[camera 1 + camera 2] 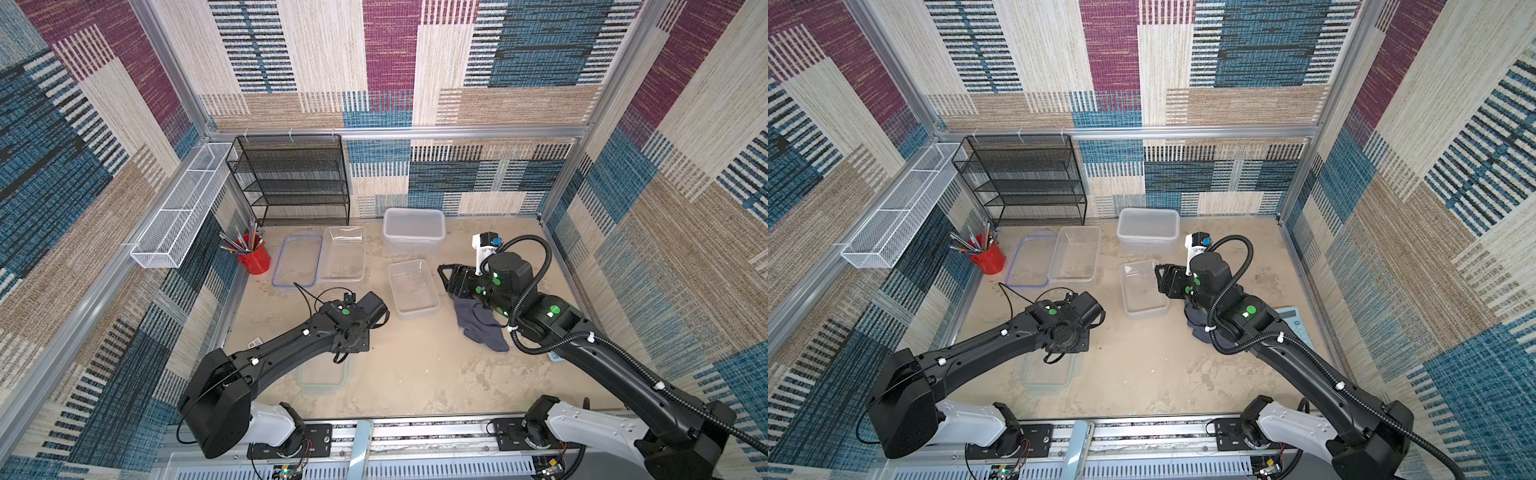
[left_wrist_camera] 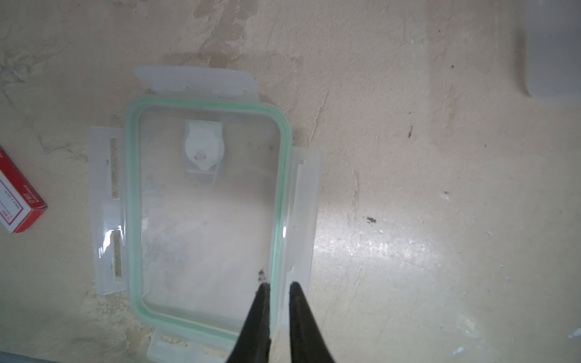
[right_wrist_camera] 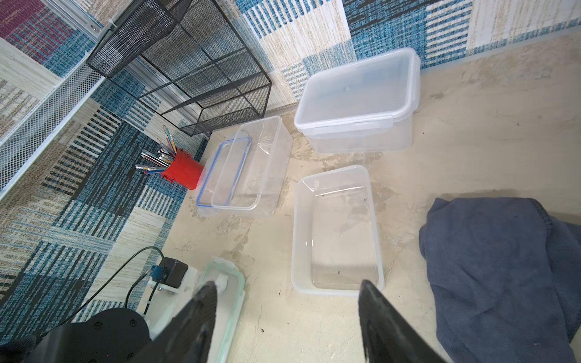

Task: Wipe the insides of the lunch boxes
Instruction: Pick up the lunch box from the center of the board, then pick up the cleaning item at the center of the board.

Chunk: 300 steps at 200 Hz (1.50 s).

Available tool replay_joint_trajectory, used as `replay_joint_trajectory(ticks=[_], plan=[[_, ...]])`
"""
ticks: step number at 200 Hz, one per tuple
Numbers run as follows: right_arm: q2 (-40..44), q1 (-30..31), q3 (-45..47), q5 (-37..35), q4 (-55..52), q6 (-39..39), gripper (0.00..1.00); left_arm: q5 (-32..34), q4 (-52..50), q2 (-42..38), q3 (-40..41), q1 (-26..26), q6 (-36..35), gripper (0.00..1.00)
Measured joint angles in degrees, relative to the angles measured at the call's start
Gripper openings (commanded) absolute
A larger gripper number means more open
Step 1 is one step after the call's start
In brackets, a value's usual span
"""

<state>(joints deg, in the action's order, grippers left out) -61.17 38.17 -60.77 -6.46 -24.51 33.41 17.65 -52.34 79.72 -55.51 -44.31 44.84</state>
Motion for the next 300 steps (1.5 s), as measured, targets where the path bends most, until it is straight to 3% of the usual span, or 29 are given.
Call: replay_joint_trajectory(ticks=[19,49,68,96,162,187,209,254,282,300], plan=[[0.46,0.00,0.04,-0.20,-0.37,0.00,0.74,-0.02,0.07,0.07,-0.94,0.07,0.00,0.25],[0.31,-0.68,-0.37,-2.19,-3.04,-0.61,0.89,-0.11,0.39,-1.40,-4.50,0.07,-0.52,0.51],[-1.55,-4.39,-0.63,-2.60,-5.86,-2.03,0.93,-1.81,2.08,-2.12,-7.96,0.09,-2.95,0.69],[-6.12,-10.19,1.64,-4.09,-10.14,-4.07,0.98,-6.71,6.56,-0.44,-13.57,0.79,-7.26,0.83],[-20.33,-20.96,2.14,-3.98,-8.96,-8.68,0.99,-23.52,14.45,11.32,-21.90,9.14,-12.04,0.87],[-27.71,-22.34,-0.46,-1.20,-6.67,-10.38,0.99,-30.80,18.62,14.78,-21.51,14.62,-11.89,0.87],[-33.99,-22.91,-2.01,0.59,-5.07,-11.08,1.00,-34.47,20.55,18.10,-22.53,16.17,-11.80,0.87],[-41.13,-23.15,-1.44,2.67,-2.75,-11.37,0.72,-37.77,21.46,25.66,-28.04,16.70,-12.39,0.86],[-41.00,-23.26,0.57,3.08,0.90,-11.08,0.46,-37.70,20.76,28.65,-29.62,16.90,-12.68,0.86],[-40.48,-23.23,1.51,3.98,2.29,-10.86,0.24,-37.73,20.81,29.68,-30.27,16.94,-12.81,0.84]])
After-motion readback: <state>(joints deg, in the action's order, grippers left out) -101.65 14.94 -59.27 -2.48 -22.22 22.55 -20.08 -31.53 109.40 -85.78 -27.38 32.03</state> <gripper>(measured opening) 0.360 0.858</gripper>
